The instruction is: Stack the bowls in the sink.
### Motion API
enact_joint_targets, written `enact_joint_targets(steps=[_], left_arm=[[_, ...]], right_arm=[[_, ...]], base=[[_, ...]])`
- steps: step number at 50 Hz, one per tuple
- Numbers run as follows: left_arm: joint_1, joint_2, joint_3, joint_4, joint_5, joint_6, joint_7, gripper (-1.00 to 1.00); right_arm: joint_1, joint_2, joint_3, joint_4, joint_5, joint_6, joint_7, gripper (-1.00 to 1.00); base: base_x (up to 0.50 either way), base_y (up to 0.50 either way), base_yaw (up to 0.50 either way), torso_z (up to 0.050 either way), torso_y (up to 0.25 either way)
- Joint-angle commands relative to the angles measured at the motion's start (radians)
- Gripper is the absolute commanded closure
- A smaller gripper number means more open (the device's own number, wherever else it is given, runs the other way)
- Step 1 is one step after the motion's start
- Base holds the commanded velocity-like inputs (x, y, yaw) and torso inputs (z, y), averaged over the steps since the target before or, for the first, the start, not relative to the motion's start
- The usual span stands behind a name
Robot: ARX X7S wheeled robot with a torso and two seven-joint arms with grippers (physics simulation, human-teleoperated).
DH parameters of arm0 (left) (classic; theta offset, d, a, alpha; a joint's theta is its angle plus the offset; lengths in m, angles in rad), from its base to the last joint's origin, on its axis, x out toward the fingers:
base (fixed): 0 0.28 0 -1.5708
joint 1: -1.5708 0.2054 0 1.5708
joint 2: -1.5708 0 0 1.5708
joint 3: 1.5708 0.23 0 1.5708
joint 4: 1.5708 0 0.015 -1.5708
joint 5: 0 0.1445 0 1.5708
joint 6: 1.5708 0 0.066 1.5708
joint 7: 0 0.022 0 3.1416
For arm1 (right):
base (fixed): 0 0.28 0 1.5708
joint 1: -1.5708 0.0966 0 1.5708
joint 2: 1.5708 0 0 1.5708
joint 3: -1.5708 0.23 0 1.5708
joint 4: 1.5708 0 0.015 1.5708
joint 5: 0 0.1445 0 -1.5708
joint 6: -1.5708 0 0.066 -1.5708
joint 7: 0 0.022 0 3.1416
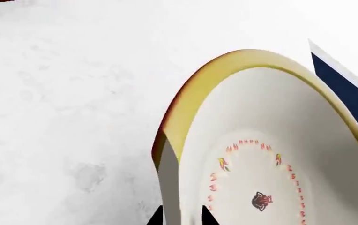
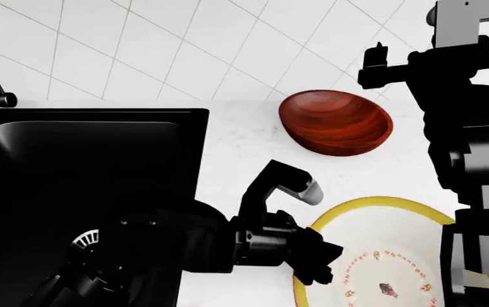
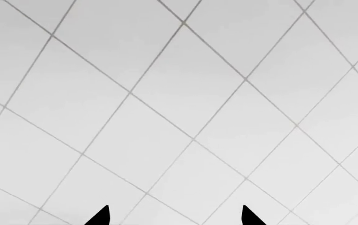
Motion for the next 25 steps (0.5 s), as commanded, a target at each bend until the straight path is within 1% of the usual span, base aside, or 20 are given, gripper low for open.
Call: enact_joint_targets(steps=[1,14,25], left_arm=[[0.004,0.005,-0.010,0.015,-0.034,0.010,-0.020,1.00],[-0.030,-0.002,-0.048,0.029,-0.083,0.018,-0.049,1.00],[-0.057,-0.031,-0.064,0.047,-0.102,0.015,-0.071,1.00]], right_arm=[[0.001,0.002,-0.003,-0.009,0.002,0.008,0.002,-1.00],[0.007,0.003,-0.006,-0.022,0.005,0.022,0.005,-1.00],[0.008,0.008,0.000,-0.036,0.011,0.029,0.007,-1.00]], base=[[0.00,0.00,0.00,0.000,0.000],[0.00,0.00,0.00,0.000,0.000],[0.00,0.00,0.00,0.000,0.000]])
